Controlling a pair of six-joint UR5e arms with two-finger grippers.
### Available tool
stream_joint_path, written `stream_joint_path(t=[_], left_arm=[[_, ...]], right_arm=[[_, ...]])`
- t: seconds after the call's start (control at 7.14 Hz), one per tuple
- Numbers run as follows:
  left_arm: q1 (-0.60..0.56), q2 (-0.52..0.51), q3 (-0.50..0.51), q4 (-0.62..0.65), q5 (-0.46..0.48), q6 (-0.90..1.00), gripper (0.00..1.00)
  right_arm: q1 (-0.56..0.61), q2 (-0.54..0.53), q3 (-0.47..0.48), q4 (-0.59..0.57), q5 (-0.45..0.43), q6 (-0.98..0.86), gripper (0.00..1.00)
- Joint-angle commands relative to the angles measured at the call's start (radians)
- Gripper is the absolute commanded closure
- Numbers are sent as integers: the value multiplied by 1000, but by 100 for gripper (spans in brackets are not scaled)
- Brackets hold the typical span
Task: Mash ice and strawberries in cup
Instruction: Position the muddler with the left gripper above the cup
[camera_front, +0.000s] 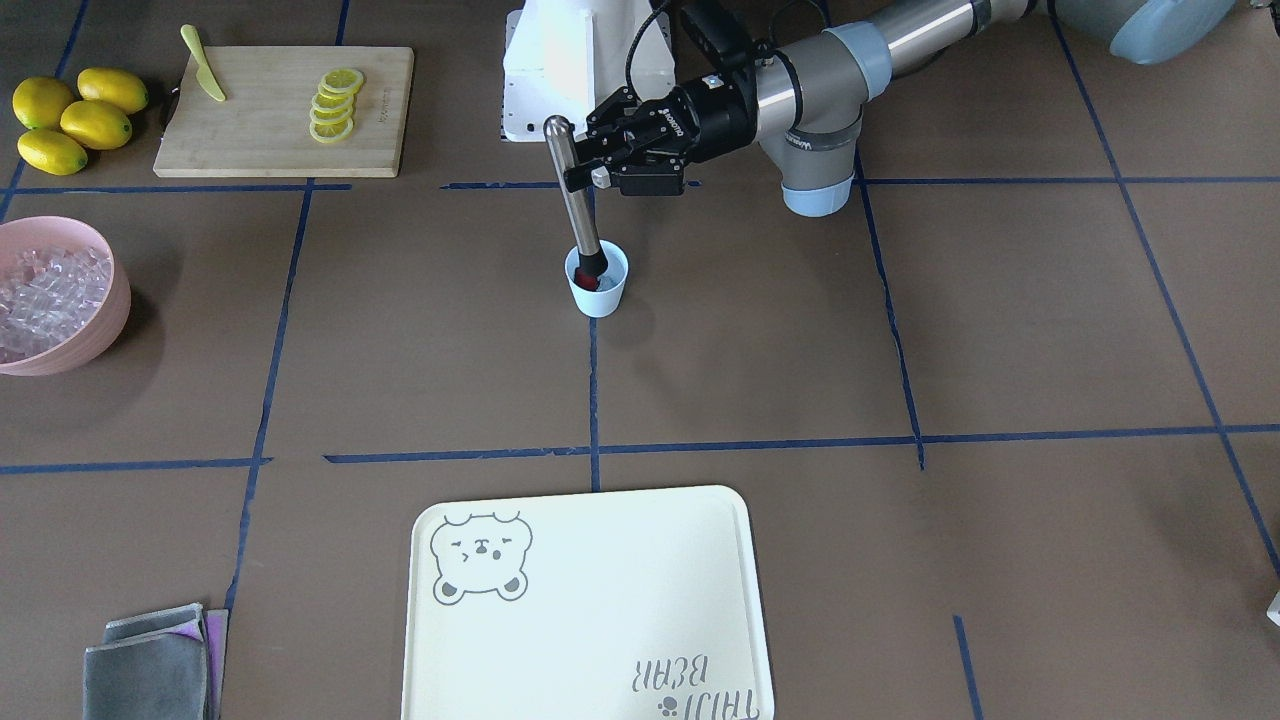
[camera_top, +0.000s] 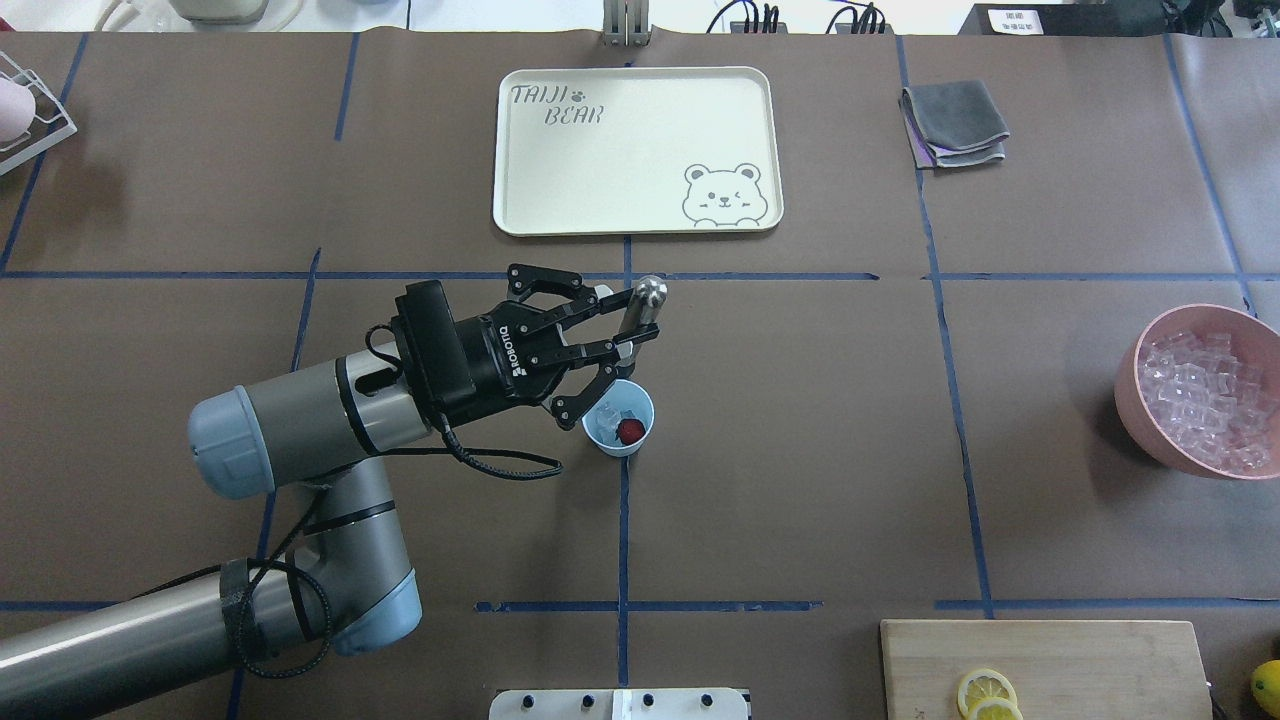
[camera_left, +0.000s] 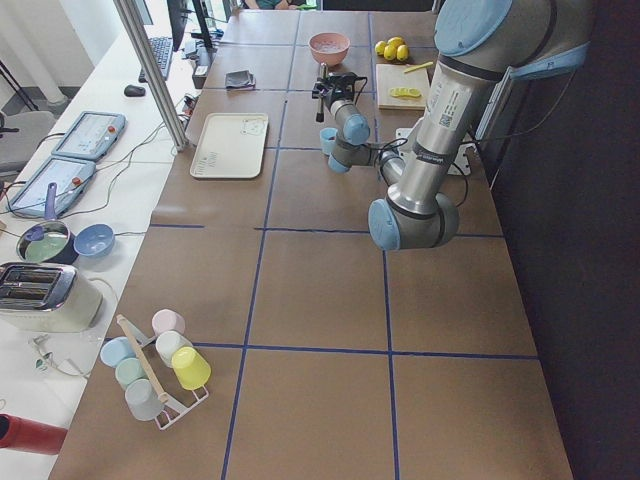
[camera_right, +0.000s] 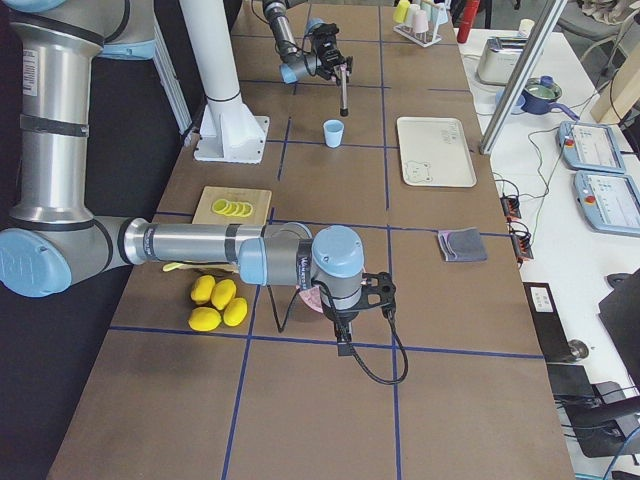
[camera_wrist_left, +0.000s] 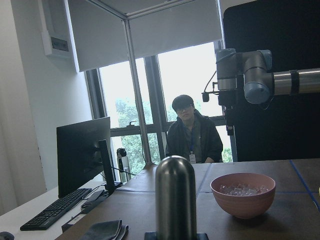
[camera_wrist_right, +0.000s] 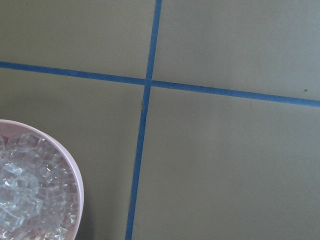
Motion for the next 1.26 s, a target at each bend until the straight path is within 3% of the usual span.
stream_joint_path(t=[0.0, 0.28, 1.12], left_arm=[[46, 4, 30, -31, 32, 47, 100], [105, 2, 91, -87, 106, 79, 100], [127, 2, 123, -89, 109, 87, 100]], right_arm=[[0, 0, 1, -1, 0, 0, 1], [0, 0, 1, -1, 0, 0, 1], [0, -6, 2, -1, 2, 0, 1]])
